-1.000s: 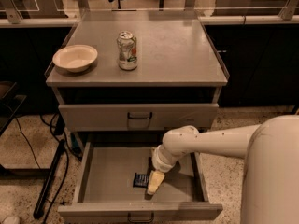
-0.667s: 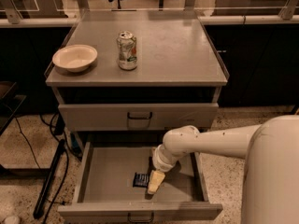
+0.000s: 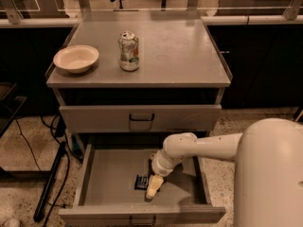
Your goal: Pick rxbar blueberry from middle drawer and place on counter
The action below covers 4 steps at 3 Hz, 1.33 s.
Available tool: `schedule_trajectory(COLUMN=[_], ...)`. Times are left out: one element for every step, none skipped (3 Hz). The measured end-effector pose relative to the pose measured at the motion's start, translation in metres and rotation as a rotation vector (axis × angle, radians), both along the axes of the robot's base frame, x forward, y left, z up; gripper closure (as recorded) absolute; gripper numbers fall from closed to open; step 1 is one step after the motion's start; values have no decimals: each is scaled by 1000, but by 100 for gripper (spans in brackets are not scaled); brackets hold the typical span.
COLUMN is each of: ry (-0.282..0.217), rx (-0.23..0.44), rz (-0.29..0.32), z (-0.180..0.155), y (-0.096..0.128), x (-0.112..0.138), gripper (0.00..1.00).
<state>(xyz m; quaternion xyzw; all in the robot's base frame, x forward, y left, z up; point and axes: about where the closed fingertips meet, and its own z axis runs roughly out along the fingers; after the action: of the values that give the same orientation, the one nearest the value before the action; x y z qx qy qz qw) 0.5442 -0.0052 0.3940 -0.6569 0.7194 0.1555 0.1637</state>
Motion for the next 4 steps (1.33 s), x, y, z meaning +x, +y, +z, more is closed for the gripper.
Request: schedule_trajectory(ry=[12,50,50,50], rx=[11,19,19,19], rz=[1,-18,-18,-18], z=[-16,-36,-36,-36], y=[3,0,0,0], x=[5,-5,-5,-5], gripper=[0,0,0,14])
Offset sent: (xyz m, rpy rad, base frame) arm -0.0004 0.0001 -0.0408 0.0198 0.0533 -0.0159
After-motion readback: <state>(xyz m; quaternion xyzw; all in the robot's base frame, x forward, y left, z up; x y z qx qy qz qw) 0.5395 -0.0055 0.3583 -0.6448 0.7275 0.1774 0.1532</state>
